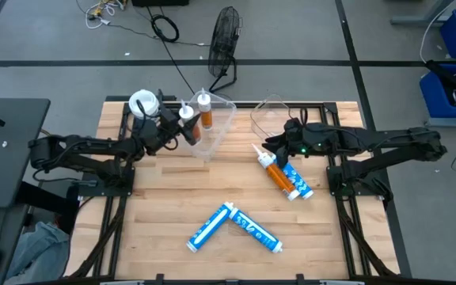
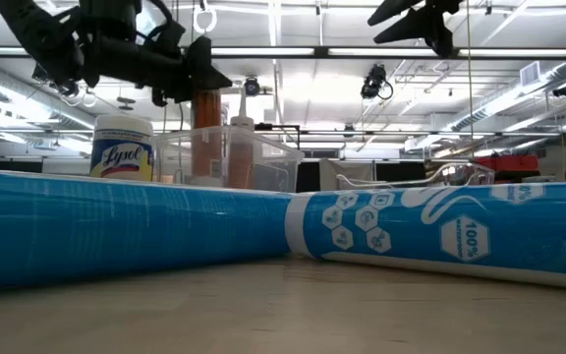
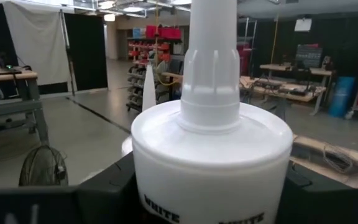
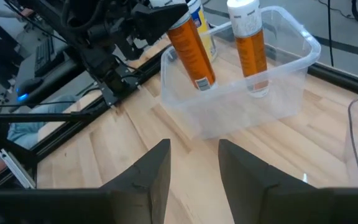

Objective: Pick & place silicon tubes, Sealant and Lysol wipes
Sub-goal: Put the left orange sealant into the left transparent bin, then put the orange sealant into the left transparent bin

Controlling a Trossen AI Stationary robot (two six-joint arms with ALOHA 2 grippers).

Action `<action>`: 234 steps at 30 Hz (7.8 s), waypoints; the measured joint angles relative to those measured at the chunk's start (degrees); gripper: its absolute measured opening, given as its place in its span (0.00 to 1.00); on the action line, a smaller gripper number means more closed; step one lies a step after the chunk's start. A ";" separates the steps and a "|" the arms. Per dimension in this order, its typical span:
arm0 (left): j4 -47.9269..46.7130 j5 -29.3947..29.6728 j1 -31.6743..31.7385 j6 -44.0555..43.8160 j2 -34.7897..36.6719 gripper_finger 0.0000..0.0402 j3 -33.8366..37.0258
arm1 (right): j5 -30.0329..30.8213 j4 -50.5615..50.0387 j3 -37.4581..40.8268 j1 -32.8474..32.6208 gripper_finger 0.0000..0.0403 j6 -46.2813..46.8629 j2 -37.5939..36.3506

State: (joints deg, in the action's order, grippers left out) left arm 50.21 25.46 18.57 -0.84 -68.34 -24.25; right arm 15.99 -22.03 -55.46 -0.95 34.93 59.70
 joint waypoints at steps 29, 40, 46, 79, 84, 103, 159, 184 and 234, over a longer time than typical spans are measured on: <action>9.13 -1.34 1.27 0.02 -15.93 0.54 0.15 | -3.58 6.46 0.00 0.00 0.34 1.06 7.45; 8.97 -1.34 1.11 -0.01 -16.04 0.55 0.13 | -3.54 6.42 0.00 0.00 0.34 1.06 7.44; 8.99 -1.34 1.09 0.00 -16.04 0.63 0.13 | -3.50 6.42 0.00 0.00 0.34 1.04 7.43; 15.99 1.32 1.09 12.27 -6.20 0.81 0.13 | -3.48 6.48 0.00 0.02 0.34 0.29 7.43; 15.89 1.30 1.03 12.30 -0.04 0.81 0.13 | -1.39 6.35 0.00 0.00 0.34 0.11 7.41; -24.24 13.04 -18.48 8.03 13.80 0.80 -20.73 | 1.98 -16.64 0.00 0.00 0.40 8.99 10.29; -26.11 32.60 -41.51 4.17 0.81 0.80 -32.88 | -5.72 -6.22 12.74 -5.46 0.50 21.39 28.37; -18.64 27.25 -41.39 0.79 0.79 0.80 -32.88 | 5.12 -4.62 1.52 -11.78 0.50 6.74 11.93; -7.33 -10.26 -21.24 -29.05 -8.56 0.81 -32.88 | -4.74 23.68 -10.58 -7.32 0.50 -11.21 13.63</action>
State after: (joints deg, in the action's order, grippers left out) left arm 42.87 15.20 -2.68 -29.89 -76.90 -57.12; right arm 11.25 1.65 -66.04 -8.27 23.71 73.33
